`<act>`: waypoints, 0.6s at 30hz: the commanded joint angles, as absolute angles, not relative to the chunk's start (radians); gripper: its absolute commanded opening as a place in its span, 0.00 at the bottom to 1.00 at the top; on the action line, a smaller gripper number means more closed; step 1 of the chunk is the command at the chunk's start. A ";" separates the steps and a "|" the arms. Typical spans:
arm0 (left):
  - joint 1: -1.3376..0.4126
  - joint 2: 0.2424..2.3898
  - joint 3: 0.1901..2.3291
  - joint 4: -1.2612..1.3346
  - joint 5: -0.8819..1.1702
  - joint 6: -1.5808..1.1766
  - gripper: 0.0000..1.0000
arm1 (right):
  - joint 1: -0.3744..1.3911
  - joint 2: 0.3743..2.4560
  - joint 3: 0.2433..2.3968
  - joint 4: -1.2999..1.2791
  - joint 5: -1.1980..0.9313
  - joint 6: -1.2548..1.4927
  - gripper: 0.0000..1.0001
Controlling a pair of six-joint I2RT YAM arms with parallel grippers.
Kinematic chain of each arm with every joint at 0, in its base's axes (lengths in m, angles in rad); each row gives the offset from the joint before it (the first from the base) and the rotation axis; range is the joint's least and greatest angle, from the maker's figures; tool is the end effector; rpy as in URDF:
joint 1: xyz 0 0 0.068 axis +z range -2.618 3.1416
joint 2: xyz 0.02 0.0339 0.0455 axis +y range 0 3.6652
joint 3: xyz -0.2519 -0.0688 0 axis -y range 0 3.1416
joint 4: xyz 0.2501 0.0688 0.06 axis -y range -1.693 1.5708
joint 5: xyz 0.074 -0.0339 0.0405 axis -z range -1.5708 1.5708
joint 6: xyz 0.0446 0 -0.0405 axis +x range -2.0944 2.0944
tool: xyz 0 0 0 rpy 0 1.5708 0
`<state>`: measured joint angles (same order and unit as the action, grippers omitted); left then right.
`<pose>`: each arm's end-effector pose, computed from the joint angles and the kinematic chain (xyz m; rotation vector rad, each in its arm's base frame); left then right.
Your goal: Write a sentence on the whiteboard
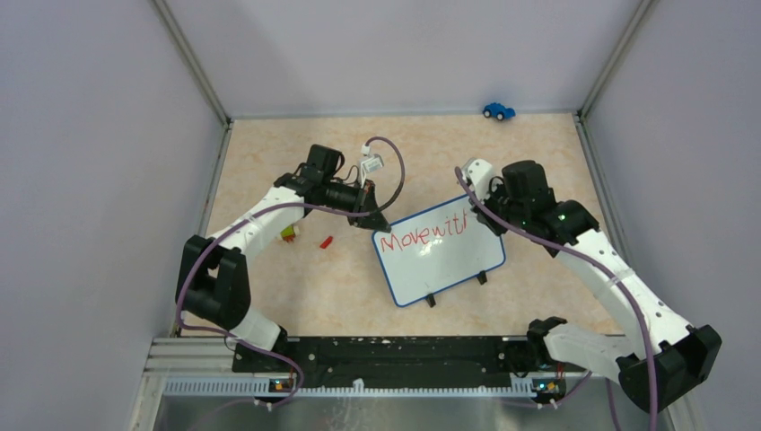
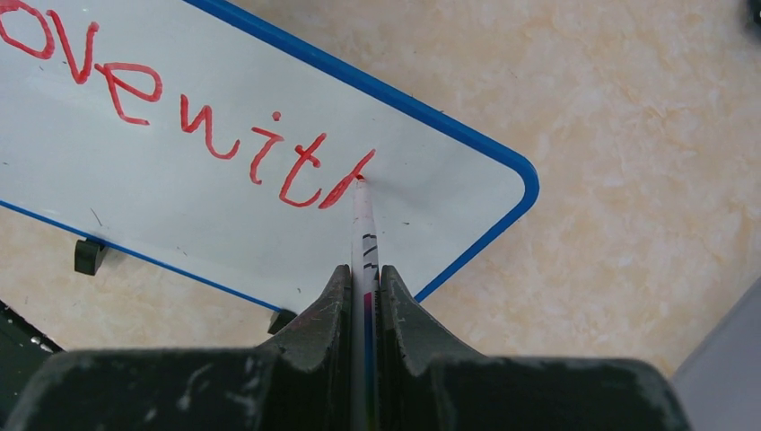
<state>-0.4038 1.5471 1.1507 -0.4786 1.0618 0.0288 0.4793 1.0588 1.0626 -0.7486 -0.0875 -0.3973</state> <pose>0.2875 -0.1652 0.2506 0.9576 2.1097 -1.4603 0.2054 0.1112 0.3138 -1.0231 2.0782 0.1429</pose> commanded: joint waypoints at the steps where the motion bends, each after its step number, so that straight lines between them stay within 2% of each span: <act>1: -0.414 1.541 1.135 -0.496 1.079 0.059 0.00 | 0.471 1.055 1.113 -0.720 -0.022 -0.395 0.00; 18: -0.414 1.548 1.134 -0.488 1.075 0.054 0.00 | 0.471 1.046 1.017 -0.781 -0.083 -0.413 0.00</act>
<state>-0.4038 1.5471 1.1507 -0.4774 1.0580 0.0284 0.4793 1.0546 1.0424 -0.7677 -0.0578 -0.4011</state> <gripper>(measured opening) 0.025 0.089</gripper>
